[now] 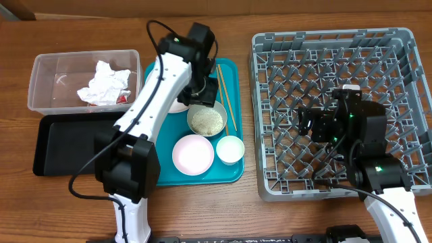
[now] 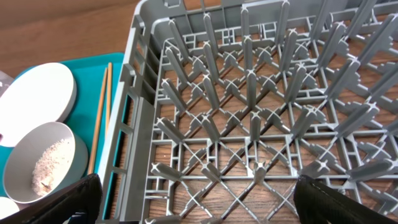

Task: Sort waste into correct bins and load items into the dishwasher
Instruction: 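Reach the left gripper to the rice bowl and grip its rim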

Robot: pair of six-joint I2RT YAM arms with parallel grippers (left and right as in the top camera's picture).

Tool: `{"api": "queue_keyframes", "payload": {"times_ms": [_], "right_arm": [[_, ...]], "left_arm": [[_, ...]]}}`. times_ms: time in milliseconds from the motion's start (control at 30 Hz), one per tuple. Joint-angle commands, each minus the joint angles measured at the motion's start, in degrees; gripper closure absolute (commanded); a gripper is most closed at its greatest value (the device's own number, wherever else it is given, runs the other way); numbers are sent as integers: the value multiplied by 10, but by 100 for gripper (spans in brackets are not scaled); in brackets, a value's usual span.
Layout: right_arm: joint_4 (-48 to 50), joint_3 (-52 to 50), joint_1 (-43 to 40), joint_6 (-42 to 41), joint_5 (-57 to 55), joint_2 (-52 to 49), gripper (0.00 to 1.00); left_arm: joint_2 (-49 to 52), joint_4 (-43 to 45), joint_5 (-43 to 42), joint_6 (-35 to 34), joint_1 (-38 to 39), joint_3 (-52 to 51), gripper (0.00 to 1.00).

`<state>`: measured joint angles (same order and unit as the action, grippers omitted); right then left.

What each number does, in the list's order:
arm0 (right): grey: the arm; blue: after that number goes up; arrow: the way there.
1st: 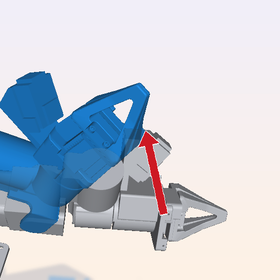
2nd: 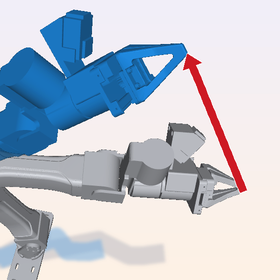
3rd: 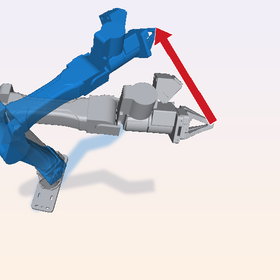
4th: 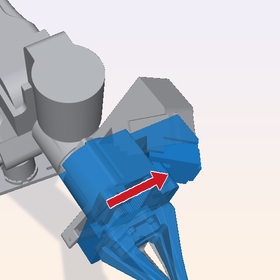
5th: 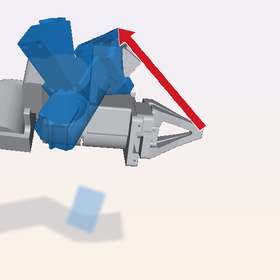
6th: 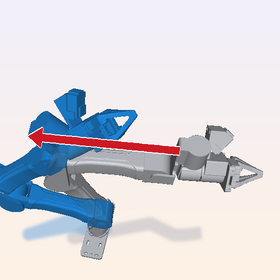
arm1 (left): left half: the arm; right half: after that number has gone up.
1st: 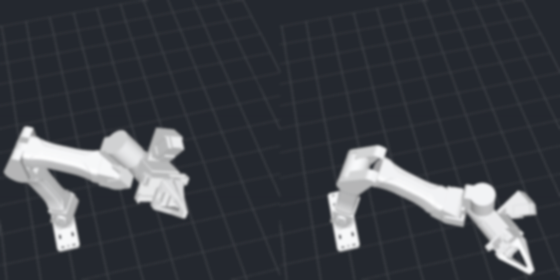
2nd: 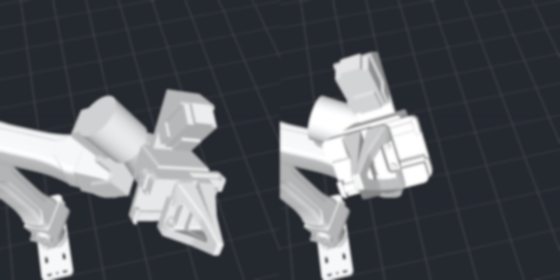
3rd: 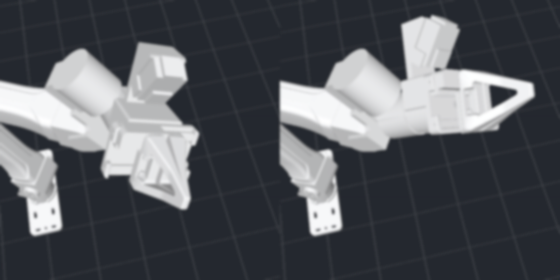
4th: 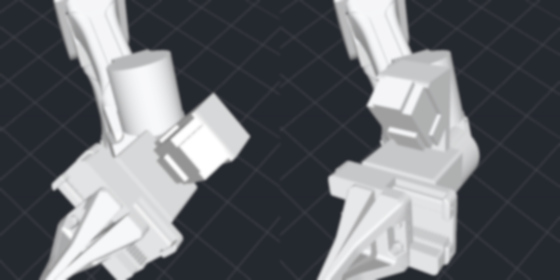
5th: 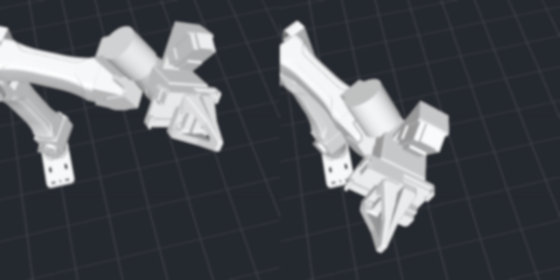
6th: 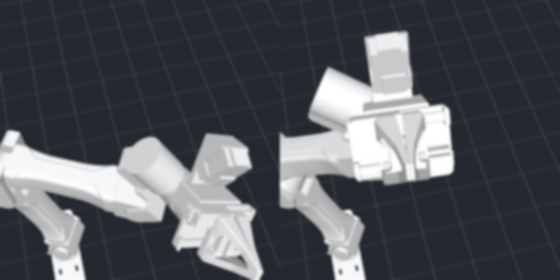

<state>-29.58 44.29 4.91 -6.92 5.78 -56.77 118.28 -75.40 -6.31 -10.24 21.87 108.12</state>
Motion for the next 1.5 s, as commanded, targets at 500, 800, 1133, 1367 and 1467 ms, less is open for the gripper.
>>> {"api": "queue_keyframes", "payload": {"times_ms": [500,800,1133,1367,1467], "right_arm": [[5,15,-2,-6,5,-28,0],[2,15,-2,-6,5,-28,0],[-1,15,-2,-5,5,-28,0],[-1,15,-2,-5,5,-28,0],[-1,15,-2,-5,5,-28,0]], "left_arm": [[-4,12,-71,90,19,-38,51],[12,71,22,90,73,-49,51],[81,86,44,99,94,-49,55],[113,86,44,99,94,-49,58],[114,86,44,98,94,-49,64]]}}
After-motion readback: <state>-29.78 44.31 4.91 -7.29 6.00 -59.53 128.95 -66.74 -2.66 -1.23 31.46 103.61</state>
